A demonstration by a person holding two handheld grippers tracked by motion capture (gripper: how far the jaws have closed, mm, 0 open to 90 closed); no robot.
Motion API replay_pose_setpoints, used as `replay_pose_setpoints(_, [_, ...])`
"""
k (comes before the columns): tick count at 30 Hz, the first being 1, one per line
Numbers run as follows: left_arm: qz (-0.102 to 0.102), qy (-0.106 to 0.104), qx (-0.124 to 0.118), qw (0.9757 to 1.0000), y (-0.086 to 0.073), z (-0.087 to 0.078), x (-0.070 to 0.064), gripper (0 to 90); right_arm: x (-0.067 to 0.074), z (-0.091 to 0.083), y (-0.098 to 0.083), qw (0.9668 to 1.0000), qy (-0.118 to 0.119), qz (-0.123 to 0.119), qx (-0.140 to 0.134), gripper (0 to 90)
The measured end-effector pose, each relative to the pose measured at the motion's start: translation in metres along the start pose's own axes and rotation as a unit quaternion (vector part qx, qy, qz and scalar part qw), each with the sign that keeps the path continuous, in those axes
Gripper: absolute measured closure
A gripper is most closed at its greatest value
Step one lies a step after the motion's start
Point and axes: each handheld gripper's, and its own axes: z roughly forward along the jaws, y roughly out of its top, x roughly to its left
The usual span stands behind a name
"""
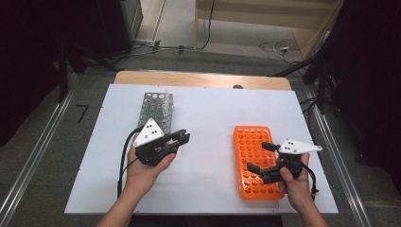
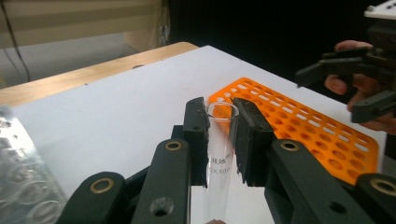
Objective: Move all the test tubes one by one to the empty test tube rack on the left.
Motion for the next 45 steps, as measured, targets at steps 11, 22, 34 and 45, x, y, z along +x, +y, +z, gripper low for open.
replay_pose_setpoints(11, [0.0, 0.046, -0.008, 0.9989, 0.016, -0.002, 0.034, 75.9, -0.013, -0.022, -0.021, 0.9999, -0.015, 0.001, 0.008, 0.0])
replay_pose_setpoints(22, [-0.019, 0.083, -0.019, 0.9962, 0.022, 0.004, 0.067, 75.9, -0.021, -0.022, -0.024, 0.9997, -0.023, 0.012, 0.005, 0.0])
replay_pose_setpoints(34, [-0.037, 0.139, -0.026, 0.9892, 0.017, 0.023, 0.091, 75.9, -0.022, -0.022, -0.025, 0.9995, -0.025, 0.017, 0.003, 0.0])
replay_pose_setpoints(45, [-0.025, 0.166, -0.012, 0.9857, 0.012, 0.036, 0.096, 75.9, -0.022, -0.022, -0.025, 0.9995, -0.025, 0.016, 0.004, 0.0])
